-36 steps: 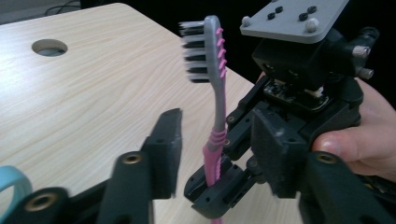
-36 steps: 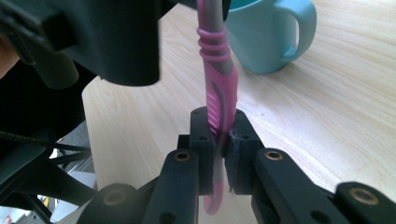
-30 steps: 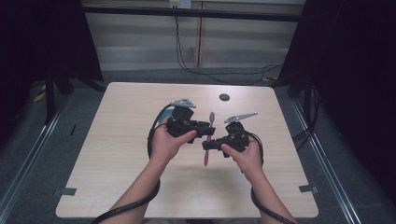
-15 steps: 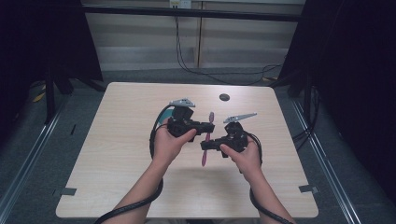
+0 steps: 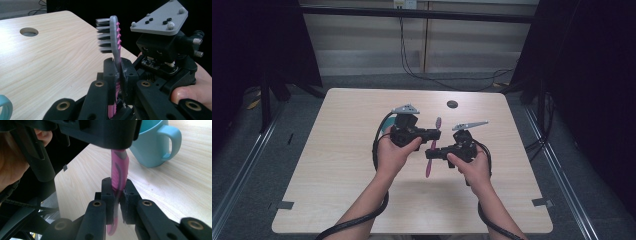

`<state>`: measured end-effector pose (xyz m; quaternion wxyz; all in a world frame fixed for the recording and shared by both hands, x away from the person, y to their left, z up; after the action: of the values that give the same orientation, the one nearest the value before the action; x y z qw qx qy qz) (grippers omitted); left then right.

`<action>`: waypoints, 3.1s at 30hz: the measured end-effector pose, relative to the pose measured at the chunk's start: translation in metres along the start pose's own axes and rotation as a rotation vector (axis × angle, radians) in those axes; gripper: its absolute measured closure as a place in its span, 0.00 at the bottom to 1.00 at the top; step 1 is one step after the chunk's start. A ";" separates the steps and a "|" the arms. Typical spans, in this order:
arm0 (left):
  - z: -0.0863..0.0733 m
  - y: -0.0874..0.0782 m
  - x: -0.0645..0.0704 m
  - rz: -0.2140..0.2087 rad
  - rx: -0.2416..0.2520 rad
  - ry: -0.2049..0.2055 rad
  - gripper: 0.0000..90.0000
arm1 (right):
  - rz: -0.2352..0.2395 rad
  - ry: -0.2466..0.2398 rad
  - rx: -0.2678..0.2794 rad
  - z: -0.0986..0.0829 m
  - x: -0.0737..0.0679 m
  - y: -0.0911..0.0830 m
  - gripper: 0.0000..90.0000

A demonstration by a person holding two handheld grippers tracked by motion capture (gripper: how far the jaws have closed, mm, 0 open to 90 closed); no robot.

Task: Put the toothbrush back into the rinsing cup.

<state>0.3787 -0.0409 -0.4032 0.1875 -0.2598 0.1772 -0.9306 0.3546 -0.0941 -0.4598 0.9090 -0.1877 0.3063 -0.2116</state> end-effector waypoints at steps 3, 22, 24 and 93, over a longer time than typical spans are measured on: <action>0.000 0.000 -0.001 0.001 0.005 -0.002 0.94 | 0.001 0.001 0.000 0.000 0.000 0.001 0.91; 0.002 -0.012 -0.009 0.015 0.024 -0.017 0.94 | -0.058 -0.007 0.023 -0.004 0.010 -0.004 0.58; 0.002 -0.016 -0.011 0.019 0.029 -0.021 0.94 | -0.068 -0.002 0.033 -0.006 0.013 -0.007 0.52; 0.045 -0.070 -0.052 0.150 0.080 -0.009 0.94 | -0.508 -0.268 -0.135 -0.124 0.085 -0.039 0.16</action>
<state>0.4268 0.0327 -0.3588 0.2678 -0.2422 0.1581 -0.9190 0.3266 -0.1952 -0.5737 0.8446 -0.3448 0.1404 -0.3848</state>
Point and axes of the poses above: each handheld gripper's, and its own axes: y roughly forward along the jaws, z roughly out of its top, x roughly to its right, the point moved 9 cm from there along y, roughly forward along the jaws, and after that the axes turned 4 degrees about -y, right-handed, at the moved point
